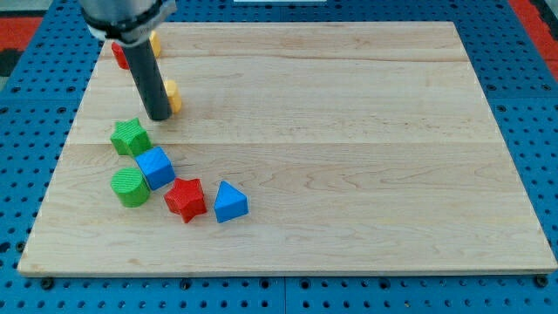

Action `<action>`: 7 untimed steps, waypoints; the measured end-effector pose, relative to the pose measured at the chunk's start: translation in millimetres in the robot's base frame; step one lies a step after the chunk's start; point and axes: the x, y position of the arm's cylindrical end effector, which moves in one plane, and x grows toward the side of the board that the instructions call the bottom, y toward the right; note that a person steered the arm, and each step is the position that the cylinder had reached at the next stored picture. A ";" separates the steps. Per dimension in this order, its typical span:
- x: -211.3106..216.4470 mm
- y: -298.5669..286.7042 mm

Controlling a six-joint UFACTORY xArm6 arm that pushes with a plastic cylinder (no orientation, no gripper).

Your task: Push the yellow heart below the yellow hexagon

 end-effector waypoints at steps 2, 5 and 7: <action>-10.3 -1.1; -43.9 -32.2; 63.3 73.7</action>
